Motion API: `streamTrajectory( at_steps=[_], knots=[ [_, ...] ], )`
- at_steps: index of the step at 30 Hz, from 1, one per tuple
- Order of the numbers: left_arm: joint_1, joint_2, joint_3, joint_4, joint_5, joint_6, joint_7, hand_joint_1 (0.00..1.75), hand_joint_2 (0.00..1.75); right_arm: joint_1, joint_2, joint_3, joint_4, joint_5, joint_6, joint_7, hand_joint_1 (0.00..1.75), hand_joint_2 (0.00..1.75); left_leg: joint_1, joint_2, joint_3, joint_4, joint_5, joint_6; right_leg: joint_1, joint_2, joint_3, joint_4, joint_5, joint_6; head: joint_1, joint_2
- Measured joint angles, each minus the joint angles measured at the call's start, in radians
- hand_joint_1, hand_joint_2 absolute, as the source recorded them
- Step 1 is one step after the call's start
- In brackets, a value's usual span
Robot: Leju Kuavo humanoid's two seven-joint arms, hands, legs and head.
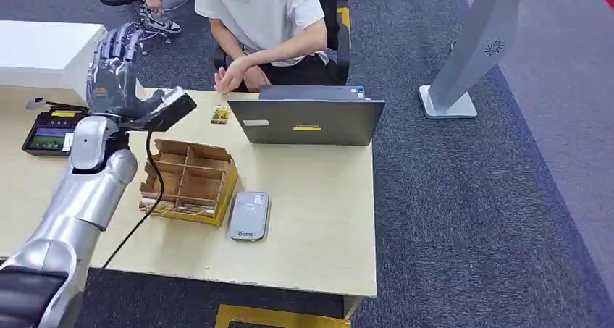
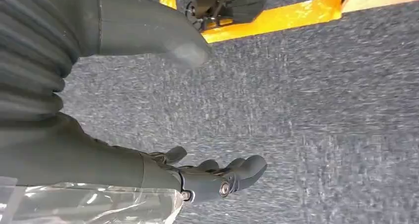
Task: Pass the card to the sensor for recognition and then transmit it.
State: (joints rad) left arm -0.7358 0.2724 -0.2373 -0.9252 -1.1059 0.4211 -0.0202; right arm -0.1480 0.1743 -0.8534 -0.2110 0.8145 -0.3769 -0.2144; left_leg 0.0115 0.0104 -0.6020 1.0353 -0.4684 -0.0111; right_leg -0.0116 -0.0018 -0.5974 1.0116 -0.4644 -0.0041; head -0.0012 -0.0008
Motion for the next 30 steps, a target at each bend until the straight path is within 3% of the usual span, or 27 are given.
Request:
streamTrajectory(
  at_steps=[5,8,16,23,30],
  knots=[
    [0.043,0.000,-0.001,-0.104,0.006,-0.011,0.008,0.00,1.75,0.003,0.000,-0.005,0.000,0.000,0.000,0.000,0.00,1.75,0.000,-0.001,0.000,0.000,0.000,0.000,0.000,0.000,0.000,0.000,0.000,0.000,0.000,0.000],
    [0.071,0.000,-0.008,-0.151,0.017,-0.024,-0.016,0.00,1.75,0.004,0.000,-0.011,0.000,-0.014,-0.003,-0.003,0.00,1.75,0.000,0.000,0.000,0.000,0.000,0.000,0.000,0.000,0.000,0.000,0.000,0.000,0.000,0.000],
    [0.292,0.012,-0.101,-0.438,-0.017,-0.115,0.002,0.00,1.75,0.027,-0.010,-0.049,0.000,-0.053,-0.002,-0.039,0.00,1.75,0.000,0.000,-0.001,0.000,-0.001,0.001,0.000,0.000,0.000,0.000,-0.001,0.001,0.000,0.000],
    [0.374,0.087,-0.194,-0.605,0.035,-0.281,-0.039,0.00,1.75,0.045,-0.018,-0.087,0.000,-0.097,-0.003,-0.074,0.00,1.75,0.000,0.000,-0.001,0.000,-0.001,0.001,0.000,0.000,0.000,0.000,-0.001,0.001,0.000,0.000],
    [0.497,0.178,-0.242,-0.733,0.044,-0.283,-0.056,0.00,1.75,0.061,-0.022,-0.123,0.000,-0.114,-0.002,-0.090,0.00,1.75,0.000,0.001,0.000,-0.001,-0.002,0.001,0.000,0.000,0.000,0.000,-0.002,0.000,0.000,0.000]
  ],
)
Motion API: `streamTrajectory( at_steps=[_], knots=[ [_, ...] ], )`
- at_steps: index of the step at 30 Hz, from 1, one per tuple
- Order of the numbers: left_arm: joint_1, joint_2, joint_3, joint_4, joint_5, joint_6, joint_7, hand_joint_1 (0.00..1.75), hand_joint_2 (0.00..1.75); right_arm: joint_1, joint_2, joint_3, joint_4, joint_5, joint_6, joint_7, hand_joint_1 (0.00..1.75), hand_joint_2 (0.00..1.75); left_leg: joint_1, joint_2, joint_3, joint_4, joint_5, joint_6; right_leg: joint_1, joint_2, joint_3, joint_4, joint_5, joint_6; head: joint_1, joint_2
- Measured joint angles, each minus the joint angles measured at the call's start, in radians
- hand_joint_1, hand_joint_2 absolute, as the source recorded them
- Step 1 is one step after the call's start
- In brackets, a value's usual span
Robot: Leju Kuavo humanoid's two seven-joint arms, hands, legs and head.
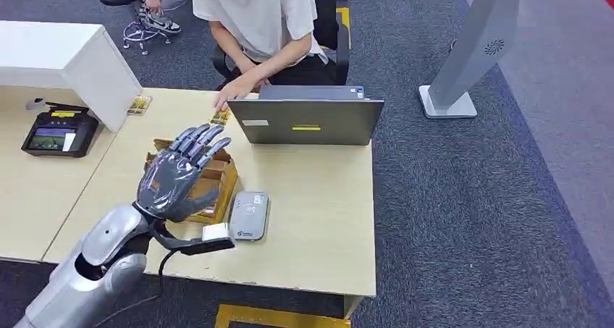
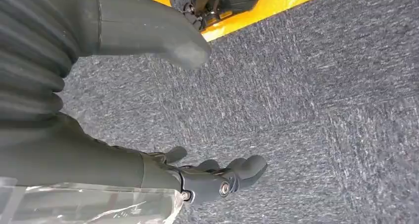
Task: Pass the card to the sensor for recognition and then transmit it.
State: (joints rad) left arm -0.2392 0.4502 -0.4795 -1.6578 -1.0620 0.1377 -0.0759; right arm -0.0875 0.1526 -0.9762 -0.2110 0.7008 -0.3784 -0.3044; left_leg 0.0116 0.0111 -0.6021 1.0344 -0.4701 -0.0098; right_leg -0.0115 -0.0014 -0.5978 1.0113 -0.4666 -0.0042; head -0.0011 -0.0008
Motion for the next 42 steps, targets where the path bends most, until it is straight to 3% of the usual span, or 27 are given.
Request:
streamTrajectory(
  at_steps=[6,12,18,23,27,42],
  knots=[
    [0.065,0.039,-0.005,-0.045,0.010,-0.002,-0.002,0.00,1.75,0.002,-0.002,-0.011,0.000,-0.002,0.000,0.000,0.00,1.75,0.000,-0.001,0.000,0.000,0.000,0.000,0.000,-0.001,0.001,0.000,-0.001,0.001,0.000,0.000],
    [0.103,0.126,-0.005,-0.055,0.064,-0.152,-0.013,0.00,1.75,0.002,-0.005,-0.027,0.000,-0.006,-0.001,0.000,0.00,1.75,0.000,-0.001,0.000,0.000,0.000,0.000,0.000,-0.001,0.001,0.000,-0.001,0.001,0.000,0.000],
    [0.110,0.177,-0.006,-0.041,0.097,-0.187,-0.014,0.00,1.75,0.002,-0.007,-0.031,0.000,0.002,-0.002,0.000,0.00,1.75,0.000,-0.001,0.000,0.000,0.000,0.000,0.000,-0.001,0.001,0.000,-0.001,0.001,0.000,0.000],
    [0.135,0.176,-0.006,-0.018,0.065,-0.152,0.037,0.00,1.75,0.002,-0.008,-0.031,0.000,0.009,-0.002,0.000,0.00,1.75,0.000,-0.001,0.000,0.000,0.000,0.000,0.000,-0.001,0.001,0.000,-0.001,0.001,0.000,0.000],
    [0.138,0.143,-0.005,0.031,0.029,-0.113,0.071,0.00,1.75,0.002,-0.007,-0.031,0.000,0.023,-0.002,0.001,0.00,1.75,0.000,-0.001,0.000,0.000,0.000,0.000,0.000,-0.001,0.001,0.000,-0.001,0.001,0.000,0.000],
    [0.144,0.103,-0.003,0.083,0.023,-0.110,0.073,0.00,1.75,0.002,-0.008,-0.031,0.000,0.024,-0.002,0.003,0.00,1.75,0.000,-0.001,0.000,0.000,0.000,0.000,0.000,-0.001,0.001,0.000,-0.001,0.001,0.000,0.000]
  ],
)
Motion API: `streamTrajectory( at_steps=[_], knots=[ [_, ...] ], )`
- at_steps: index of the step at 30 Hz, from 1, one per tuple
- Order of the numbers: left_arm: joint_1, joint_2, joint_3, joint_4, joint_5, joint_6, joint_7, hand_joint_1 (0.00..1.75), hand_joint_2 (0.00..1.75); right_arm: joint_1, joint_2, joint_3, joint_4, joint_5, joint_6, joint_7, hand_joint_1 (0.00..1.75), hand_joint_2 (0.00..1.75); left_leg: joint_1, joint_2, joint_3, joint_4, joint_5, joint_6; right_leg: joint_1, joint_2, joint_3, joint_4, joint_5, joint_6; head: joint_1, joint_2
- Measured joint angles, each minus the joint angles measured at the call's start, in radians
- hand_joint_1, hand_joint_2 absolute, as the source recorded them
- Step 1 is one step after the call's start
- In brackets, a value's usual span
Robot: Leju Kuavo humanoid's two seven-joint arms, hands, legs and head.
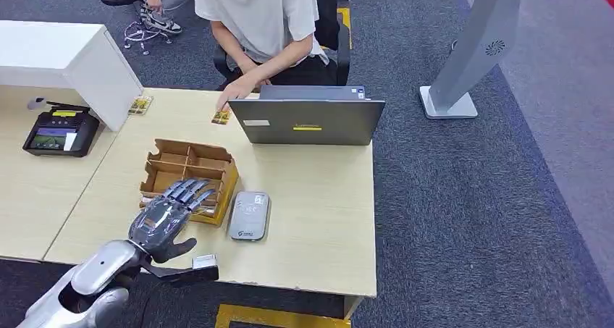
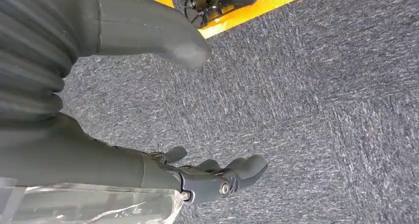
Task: Pass the card to the sensor for recognition and then transmit it.
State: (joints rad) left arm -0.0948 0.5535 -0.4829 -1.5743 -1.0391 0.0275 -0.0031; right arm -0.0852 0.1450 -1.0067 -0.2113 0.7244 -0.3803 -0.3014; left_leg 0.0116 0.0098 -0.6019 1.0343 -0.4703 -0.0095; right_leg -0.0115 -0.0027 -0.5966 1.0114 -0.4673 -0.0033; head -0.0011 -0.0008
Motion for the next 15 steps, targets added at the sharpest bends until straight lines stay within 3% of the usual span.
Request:
streamTrajectory(
  at_steps=[12,14,15],
  knots=[
    [0.003,-0.008,0.004,0.013,-0.003,0.003,0.000,0.00,1.75,0.000,0.000,0.000,0.000,0.005,0.000,0.000,0.00,1.75,0.000,0.000,0.000,0.000,0.000,0.000,0.000,0.000,0.000,0.000,0.000,0.000,0.000,0.000],
    [0.004,-0.023,0.012,0.027,-0.025,0.021,0.015,0.00,1.75,0.000,0.000,0.000,0.000,0.017,0.000,0.003,0.00,1.75,0.000,0.000,0.000,0.000,0.000,0.000,0.000,0.000,0.000,0.000,0.000,0.000,0.000,0.000],
    [0.009,-0.052,0.027,0.045,-0.047,0.053,0.026,0.00,1.75,0.000,-0.001,0.002,0.000,0.021,0.000,0.006,0.00,1.75,0.000,0.000,0.000,0.000,0.000,0.000,0.000,0.000,0.000,0.000,0.000,0.000,0.000,0.000]
  ],
)
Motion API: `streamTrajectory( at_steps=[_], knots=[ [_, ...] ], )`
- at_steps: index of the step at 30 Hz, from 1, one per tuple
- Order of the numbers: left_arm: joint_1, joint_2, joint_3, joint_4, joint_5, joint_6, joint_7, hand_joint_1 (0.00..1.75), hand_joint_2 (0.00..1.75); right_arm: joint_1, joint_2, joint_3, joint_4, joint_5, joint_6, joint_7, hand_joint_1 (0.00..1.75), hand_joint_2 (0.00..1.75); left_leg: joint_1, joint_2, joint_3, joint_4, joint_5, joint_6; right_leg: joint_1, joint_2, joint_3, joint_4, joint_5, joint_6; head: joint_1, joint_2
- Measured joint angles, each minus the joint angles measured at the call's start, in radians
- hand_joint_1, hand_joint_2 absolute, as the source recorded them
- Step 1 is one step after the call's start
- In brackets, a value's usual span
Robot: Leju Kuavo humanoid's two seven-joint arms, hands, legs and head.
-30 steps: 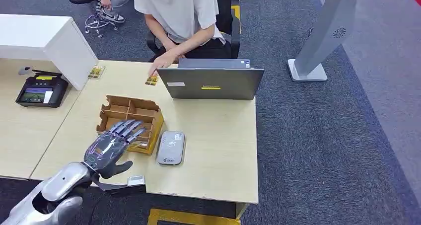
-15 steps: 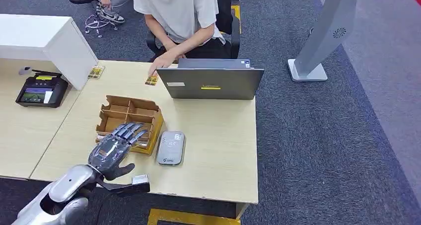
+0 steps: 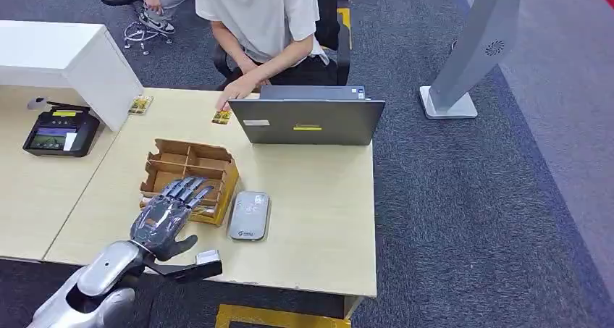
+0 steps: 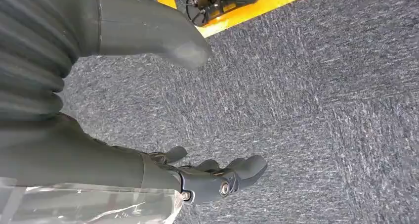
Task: Pass the card to the sensor for recognition and then transmit it.
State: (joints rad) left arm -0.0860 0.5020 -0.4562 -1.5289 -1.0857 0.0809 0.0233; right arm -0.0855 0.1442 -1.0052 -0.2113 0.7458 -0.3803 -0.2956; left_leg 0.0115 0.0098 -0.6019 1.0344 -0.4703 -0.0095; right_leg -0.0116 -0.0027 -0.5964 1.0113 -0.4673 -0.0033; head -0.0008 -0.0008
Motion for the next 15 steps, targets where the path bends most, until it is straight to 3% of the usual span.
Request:
streamTrajectory(
  at_steps=[5,15],
  knots=[
    [0.027,-0.039,0.048,0.022,-0.018,0.055,0.049,0.00,1.75,0.000,-0.001,0.002,0.000,0.018,0.000,0.009,0.00,1.75,0.000,0.000,0.000,0.000,0.000,0.000,0.000,0.000,0.000,0.000,0.000,0.000,0.000,0.000],
    [0.032,-0.120,0.141,0.051,-0.076,0.066,0.091,0.00,1.75,0.000,-0.001,0.003,0.000,0.030,0.000,0.017,0.00,1.75,0.000,0.000,0.000,0.000,0.000,0.000,0.000,0.000,0.000,0.000,0.000,0.000,0.000,0.000]
  ],
)
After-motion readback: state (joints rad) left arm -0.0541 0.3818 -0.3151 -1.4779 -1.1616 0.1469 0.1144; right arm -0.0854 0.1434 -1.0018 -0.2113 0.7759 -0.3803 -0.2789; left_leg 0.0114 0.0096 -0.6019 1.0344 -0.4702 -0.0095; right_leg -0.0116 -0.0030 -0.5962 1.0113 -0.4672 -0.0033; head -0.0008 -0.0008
